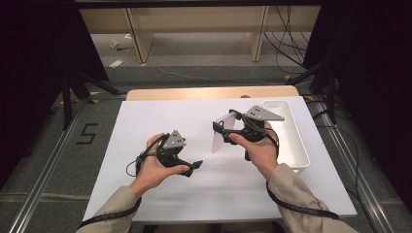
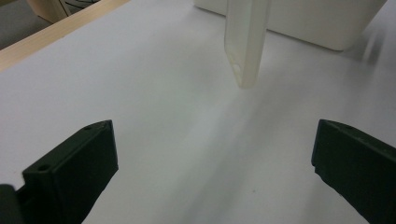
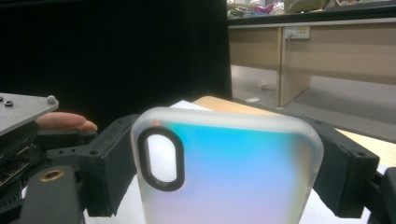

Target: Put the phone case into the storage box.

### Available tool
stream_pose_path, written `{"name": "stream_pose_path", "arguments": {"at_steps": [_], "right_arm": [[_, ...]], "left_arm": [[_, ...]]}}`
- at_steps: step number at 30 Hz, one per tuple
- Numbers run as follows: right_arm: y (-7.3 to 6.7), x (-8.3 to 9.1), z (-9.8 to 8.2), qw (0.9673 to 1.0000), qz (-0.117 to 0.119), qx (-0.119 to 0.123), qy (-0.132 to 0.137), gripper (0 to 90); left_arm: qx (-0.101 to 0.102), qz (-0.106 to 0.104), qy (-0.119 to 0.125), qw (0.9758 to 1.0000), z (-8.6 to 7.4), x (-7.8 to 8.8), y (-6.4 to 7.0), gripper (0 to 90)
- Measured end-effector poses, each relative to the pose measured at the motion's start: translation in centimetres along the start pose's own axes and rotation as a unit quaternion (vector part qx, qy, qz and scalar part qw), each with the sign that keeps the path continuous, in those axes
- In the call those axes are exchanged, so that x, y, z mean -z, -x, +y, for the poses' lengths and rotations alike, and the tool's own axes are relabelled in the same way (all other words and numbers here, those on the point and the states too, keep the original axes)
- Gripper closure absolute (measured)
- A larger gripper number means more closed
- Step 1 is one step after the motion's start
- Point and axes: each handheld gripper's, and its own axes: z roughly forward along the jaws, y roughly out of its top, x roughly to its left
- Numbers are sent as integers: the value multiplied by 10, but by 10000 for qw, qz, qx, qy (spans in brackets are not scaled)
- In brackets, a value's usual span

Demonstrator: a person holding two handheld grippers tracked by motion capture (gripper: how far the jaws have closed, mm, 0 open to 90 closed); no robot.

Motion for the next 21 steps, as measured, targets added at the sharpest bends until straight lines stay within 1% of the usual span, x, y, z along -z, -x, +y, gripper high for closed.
{"name": "stream_pose_path", "arguments": {"at_steps": [6, 9, 10, 13, 14, 16, 21], "right_arm": [[1, 2, 1, 10000, -29, -2, 18, 187], [1, 3, 2, 10000, -37, 3, 21, 187], [2, 3, 2, 10000, -46, 15, 27, 187], [3, 4, 2, 10000, -70, 12, 38, 187], [3, 5, 3, 10000, -80, 27, 40, 187], [4, 6, 4, 9999, -109, 24, 42, 187], [8, 10, 6, 9998, -167, 32, 65, 187]], "left_arm": [[-6, -38, 81, 10000, -6, 7, -4, 0], [-5, -10, 65, 10000, -10, 10, -7, 0], [-4, -5, 111, 9999, -11, 10, -8, 0], [-6, -17, 136, 9999, -13, 13, -10, 0], [-19, -19, 94, 10000, -13, 14, -10, 0], [13, -1, 98, 10000, -16, 15, -10, 0], [-9, 10, 45, 10000, -20, 15, -12, 0]]}}
